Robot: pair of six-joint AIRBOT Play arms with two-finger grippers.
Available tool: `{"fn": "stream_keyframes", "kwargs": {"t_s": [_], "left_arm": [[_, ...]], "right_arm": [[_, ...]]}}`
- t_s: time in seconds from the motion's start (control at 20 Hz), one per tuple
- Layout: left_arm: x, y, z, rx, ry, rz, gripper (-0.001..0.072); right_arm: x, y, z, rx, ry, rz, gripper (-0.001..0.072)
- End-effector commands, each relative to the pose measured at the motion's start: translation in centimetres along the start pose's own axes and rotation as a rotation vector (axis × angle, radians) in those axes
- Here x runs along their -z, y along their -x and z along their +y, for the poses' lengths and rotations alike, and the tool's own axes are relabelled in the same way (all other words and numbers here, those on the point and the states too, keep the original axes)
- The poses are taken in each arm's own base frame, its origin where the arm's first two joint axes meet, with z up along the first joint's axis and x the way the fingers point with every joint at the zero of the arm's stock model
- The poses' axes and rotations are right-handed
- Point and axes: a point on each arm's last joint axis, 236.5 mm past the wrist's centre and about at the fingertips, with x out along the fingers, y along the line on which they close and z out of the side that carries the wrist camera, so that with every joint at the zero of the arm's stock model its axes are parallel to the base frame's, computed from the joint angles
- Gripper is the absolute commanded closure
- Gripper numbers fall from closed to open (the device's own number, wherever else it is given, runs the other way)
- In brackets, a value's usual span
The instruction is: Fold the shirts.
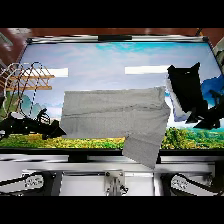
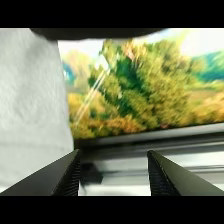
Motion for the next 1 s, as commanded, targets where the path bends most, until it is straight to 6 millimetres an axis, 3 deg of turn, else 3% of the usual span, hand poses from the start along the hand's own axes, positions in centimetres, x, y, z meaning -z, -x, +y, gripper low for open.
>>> {"fn": "stream_keyframes", "kwargs": {"t_s": [0.0, 0.1, 0.3, 0.65, 0.8, 0.85, 0.95], "left_arm": [[0.3, 0.3, -1.1, 0.034, -0.038, 0.023, 0.0668], [0.3, 0.4, -1.2, 0.036, -0.04, 0.027, 0.0668], [0.6, 0.4, -1.3, 0.041, -0.04, 0.038, 0.0668], [0.6, 0.4, -1.3, 0.042, -0.04, 0.04, 0.0668], [0.6, 0.4, -1.3, 0.041, -0.04, 0.04, 0.0668], [0.6, 0.4, -1.3, 0.042, -0.04, 0.04, 0.0668], [0.6, 0.4, -1.3, 0.042, -0.048, 0.04, 0.0667]], "right_arm": [[5.8, -5.6, 3.2, -0.168, 0.109, 0.2, 0.0183], [7.8, -8.6, 4.1, -0.178, 0.168, 0.243, 0.0183], [7.3, -11.6, 6.6, -0.171, 0.227, 0.187, 0.0184], [7.7, -11.7, 6.8, -0.138, 0.207, 0.072, 0.0212], [9.2, -12.4, 7.0, -0.16, 0.172, 0.085, 0.0212], [9.4, -12.7, 7.5, -0.185, 0.157, 0.088, 0.0247], [9.0, -12.5, 8.5, -0.225, 0.139, 0.07, 0.0447]]}}
